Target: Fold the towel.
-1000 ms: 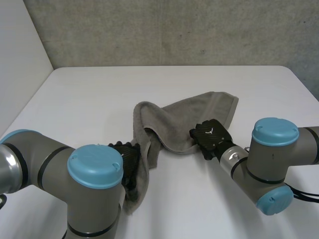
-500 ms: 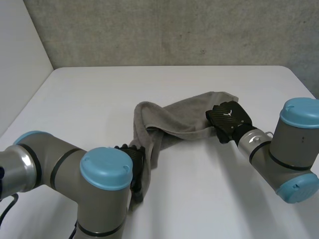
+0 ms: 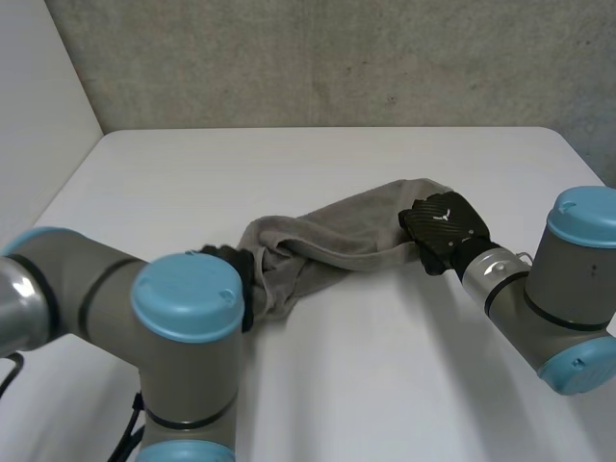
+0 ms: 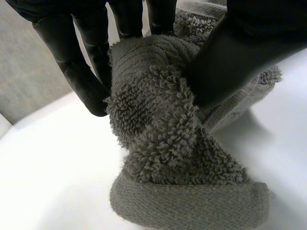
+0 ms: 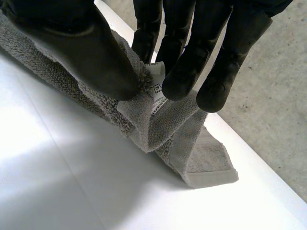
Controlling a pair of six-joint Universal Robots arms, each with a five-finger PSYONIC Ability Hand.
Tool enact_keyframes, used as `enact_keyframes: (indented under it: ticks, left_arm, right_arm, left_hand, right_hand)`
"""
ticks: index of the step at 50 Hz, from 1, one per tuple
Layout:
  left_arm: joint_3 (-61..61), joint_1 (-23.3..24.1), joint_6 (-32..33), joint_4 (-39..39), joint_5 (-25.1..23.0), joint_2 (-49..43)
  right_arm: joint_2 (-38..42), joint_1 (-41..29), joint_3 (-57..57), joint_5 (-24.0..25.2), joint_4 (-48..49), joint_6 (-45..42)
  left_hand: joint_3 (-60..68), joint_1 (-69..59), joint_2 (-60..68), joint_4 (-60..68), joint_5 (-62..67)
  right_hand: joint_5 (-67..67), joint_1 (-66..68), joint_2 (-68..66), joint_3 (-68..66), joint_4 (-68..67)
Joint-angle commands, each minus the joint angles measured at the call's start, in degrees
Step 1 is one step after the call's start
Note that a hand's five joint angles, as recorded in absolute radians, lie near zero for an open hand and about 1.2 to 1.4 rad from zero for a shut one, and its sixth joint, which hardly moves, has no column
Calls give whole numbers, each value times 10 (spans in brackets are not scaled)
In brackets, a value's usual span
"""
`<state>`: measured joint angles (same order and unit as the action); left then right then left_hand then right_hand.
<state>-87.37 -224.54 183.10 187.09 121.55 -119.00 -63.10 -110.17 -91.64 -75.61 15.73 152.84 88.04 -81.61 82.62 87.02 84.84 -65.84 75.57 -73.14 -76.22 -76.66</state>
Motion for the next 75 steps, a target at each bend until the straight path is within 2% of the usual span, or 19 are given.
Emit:
enact_keyframes:
  ticks: [1,10,15,20,24,29,34,40,45,48,50,51,52,53,55,58,64,69,75]
  left_arm:
    - [-3,-29,1,6,-38,42]
    - [-7,-121,9,-7,-102,123]
    - [28,-200,73,-37,-190,241]
    - [72,-223,90,-79,-253,286]
    - [107,-229,90,-141,-267,279]
    - [131,-234,93,-213,-279,201]
    - [164,-246,95,-257,-280,88]
    - [249,-254,96,-261,-274,5]
    - [387,-255,136,-260,-271,-62]
    - [481,-254,163,-250,-271,-75]
    - [564,-252,162,-209,-271,-73]
    - [564,-252,162,-209,-271,-73]
    - [595,-249,159,-182,-272,-66]
    - [595,-249,159,-182,-272,-66]
    - [629,-249,151,-138,-274,-45]
    - [635,-252,142,-116,-282,-31]
    - [602,-255,140,-133,-308,-32]
    - [429,-285,143,-147,-359,-30]
    - [292,-288,150,-99,-403,-33]
  right_arm:
    - [-21,7,1,-2,-2,-1]
    - [-129,52,35,13,-77,-2]
    - [-222,94,136,78,-234,-3]
    - [-228,122,235,113,-375,-11]
    - [-210,130,272,129,-437,-39]
    - [-151,115,287,120,-486,-146]
    - [-73,70,296,78,-524,-243]
    - [3,40,343,34,-506,-259]
    - [68,21,451,-10,-415,-250]
    - [85,14,529,-45,-305,-239]
    - [78,10,546,-73,-144,-195]
    - [78,10,546,-73,-143,-195]
    - [57,8,528,-79,-63,-160]
    - [57,8,528,-79,-62,-160]
    - [-29,14,469,-86,58,-93]
    - [-80,18,426,-81,70,-62]
    - [-68,18,394,-51,6,-61]
    - [-61,16,309,4,-51,-66]
    - [-38,20,232,14,-56,-83]
  left_hand:
    - [-80,16,-26,-70,-148]
    - [-80,16,-26,-70,-148]
    - [-80,16,-26,-70,-148]
    - [-80,16,-26,-70,-148]
    - [-80,16,-26,-70,-148]
    - [-80,16,-26,-70,-148]
    - [-80,16,-26,-70,-148]
    - [-80,16,-26,-70,-148]
    - [-80,16,-26,-70,-148]
    - [-80,16,-26,-70,-148]
    - [-80,16,-26,-70,-148]
    - [-80,16,-26,-70,-148]
    - [-80,16,-26,-70,-148]
    - [-80,16,-26,-70,-148]
    - [-80,16,-26,-70,-148]
    - [-80,16,-26,-70,-148]
    - [-80,16,-26,-70,-148]
    - [-80,16,-26,-70,-148]
    - [-80,16,-26,-70,-148]
  right_hand:
    - [-42,44,-69,-38,-33]
    - [-42,44,-69,-38,-33]
    - [-42,44,-69,-38,-33]
    - [-42,44,-69,-38,-33]
    - [-42,44,-69,-38,-33]
    - [-42,44,-69,-38,-33]
    - [-42,44,-69,-38,-33]
    - [-42,44,-69,-38,-33]
    - [-42,44,-69,-38,-33]
    - [-42,44,-69,-38,-33]
    - [-42,44,-69,-38,-33]
    - [-42,44,-69,-38,-33]
    - [-42,44,-69,-38,-33]
    - [-42,44,-69,-38,-33]
    - [-42,44,-69,-38,-33]
    - [-42,44,-69,-38,-33]
    - [-42,44,-69,-38,-33]
    - [-42,44,-69,-38,-33]
    - [-42,44,-69,-38,-33]
